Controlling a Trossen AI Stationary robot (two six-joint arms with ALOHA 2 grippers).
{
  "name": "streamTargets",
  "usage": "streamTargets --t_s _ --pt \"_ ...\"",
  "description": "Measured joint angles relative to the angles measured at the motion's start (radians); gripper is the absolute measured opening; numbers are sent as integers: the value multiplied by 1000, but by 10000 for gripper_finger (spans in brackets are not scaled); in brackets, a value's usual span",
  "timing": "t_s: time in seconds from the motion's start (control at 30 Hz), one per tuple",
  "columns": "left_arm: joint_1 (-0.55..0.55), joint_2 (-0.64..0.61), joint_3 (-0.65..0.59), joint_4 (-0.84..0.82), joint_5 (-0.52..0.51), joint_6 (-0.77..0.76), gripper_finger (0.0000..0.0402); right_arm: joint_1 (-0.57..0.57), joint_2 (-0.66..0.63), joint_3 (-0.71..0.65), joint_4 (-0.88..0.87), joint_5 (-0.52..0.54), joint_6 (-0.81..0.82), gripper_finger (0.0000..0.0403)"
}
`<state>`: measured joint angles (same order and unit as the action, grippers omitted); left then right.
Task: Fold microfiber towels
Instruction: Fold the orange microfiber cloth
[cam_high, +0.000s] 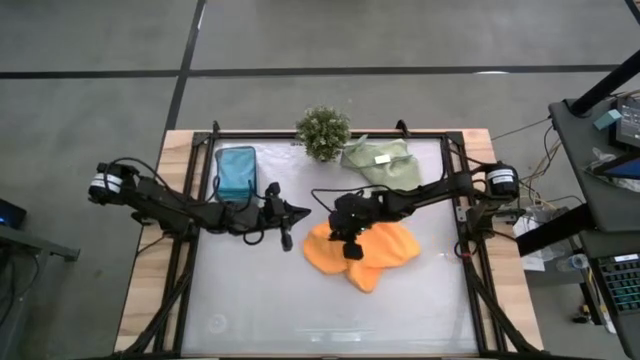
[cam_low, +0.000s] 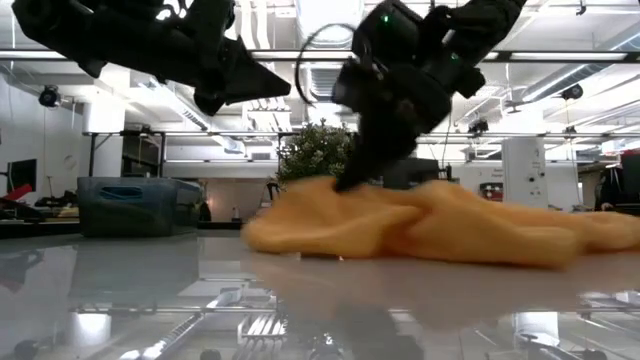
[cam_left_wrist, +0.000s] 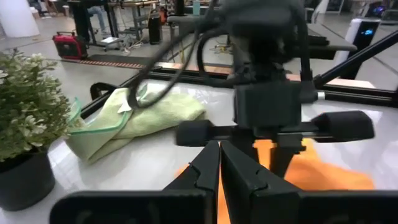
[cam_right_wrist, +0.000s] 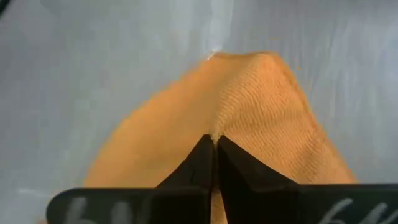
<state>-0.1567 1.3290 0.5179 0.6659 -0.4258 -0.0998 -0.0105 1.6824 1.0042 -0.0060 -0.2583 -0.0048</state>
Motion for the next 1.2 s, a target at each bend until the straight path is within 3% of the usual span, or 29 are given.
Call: streamTargets --t_s 0.23,0.47,0.8,0.97,1.2 --pt "-49 -17 0 -13 2 -18 0 -5 -56 0 214 -1 -139 9" --pt "-81 -91 -7 -116 8 -25 6 -5 -138 -18 191 -4 -224 9" --pt "-80 -122 -23 -184 26 5 120 0 -174 -50 233 -8 -275 8" --pt "-79 -99 -34 -189 -95 103 176 0 -174 -58 232 -8 -276 8" --pt "-26 -25 -35 -168 -119 100 194 0 -173 -75 260 -8 -267 8"
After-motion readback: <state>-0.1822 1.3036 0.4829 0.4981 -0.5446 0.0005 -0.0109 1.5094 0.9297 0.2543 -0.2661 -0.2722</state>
